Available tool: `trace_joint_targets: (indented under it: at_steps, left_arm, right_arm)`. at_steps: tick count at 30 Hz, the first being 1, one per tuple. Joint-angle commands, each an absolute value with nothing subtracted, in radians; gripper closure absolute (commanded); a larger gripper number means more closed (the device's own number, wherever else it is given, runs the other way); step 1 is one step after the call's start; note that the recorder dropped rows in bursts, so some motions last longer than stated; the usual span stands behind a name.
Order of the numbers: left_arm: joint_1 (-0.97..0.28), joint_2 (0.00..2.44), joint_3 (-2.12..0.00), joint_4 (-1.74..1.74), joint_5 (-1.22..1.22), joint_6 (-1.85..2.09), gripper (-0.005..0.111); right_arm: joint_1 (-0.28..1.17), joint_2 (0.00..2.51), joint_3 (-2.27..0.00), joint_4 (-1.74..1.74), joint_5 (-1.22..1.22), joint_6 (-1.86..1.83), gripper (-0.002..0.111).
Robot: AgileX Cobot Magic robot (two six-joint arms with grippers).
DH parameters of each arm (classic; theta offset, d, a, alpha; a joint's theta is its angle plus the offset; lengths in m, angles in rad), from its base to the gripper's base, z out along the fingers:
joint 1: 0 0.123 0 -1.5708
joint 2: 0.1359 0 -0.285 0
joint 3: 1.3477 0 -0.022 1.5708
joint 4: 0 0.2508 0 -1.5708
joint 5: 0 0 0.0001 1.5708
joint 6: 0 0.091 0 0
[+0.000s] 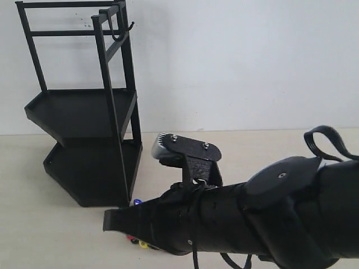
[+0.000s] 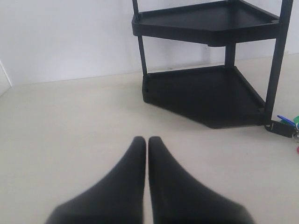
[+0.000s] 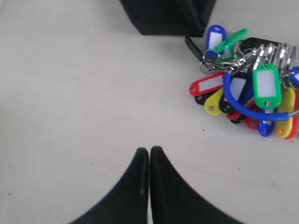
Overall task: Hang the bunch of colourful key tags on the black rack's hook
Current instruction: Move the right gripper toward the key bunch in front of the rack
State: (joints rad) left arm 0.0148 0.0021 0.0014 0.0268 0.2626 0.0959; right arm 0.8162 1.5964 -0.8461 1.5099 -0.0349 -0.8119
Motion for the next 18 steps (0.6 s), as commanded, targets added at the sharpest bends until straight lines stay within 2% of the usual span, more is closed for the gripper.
trace_joint_targets:
  at_steps: [1,7,11,15,18]
  left_arm:
    - [0.014,0.0,0.0,0.023,0.254,0.097,0.102]
    - [0.014,0.0,0.0,0.023,0.254,0.097,0.102]
    - [0.014,0.0,0.0,0.023,0.254,0.097,0.102]
    - [0.014,0.0,0.0,0.023,0.254,0.097,0.102]
    - [0.014,0.0,0.0,0.023,0.254,0.097,0.102]
  right_arm:
    - [0.766,1.629,-0.85,1.511,-0.007,-0.732,0.109]
    - [0.682,1.699,-0.867,1.381,0.257,-0.887,0.109]
    - [0.692,1.708,-0.913,1.138,0.251,-0.881,0.109]
    - [0.697,1.708,-0.996,0.769,0.227,-0.666,0.109]
    - [0.708,1.708,-1.077,0.333,0.427,-0.523,0.109]
